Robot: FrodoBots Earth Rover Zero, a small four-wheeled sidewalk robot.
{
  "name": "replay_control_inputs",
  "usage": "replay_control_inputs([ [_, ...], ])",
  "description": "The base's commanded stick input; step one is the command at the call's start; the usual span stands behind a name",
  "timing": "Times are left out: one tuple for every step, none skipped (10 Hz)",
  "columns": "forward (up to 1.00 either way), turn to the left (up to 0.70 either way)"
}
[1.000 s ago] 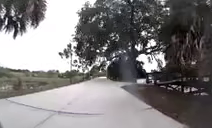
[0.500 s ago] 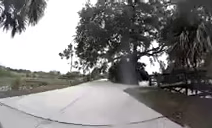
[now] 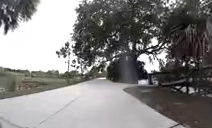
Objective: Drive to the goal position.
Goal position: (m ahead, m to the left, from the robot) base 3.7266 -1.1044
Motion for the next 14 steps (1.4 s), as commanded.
replay_control_inputs([
  [0.6,-0.13],
  [0.6,-0.05],
  [0.6,0.01],
  [0.6,0.01],
  [0.6,0.01],
  [0.6,0.01],
  [0.6,0.01],
  [0.6,0.01],
  [0.6,0.01],
  [0.6,0.01],
  [0.6,0.01],
  [0.6,0.01],
  [0.6,0.01],
  [0.6,0.01],
])
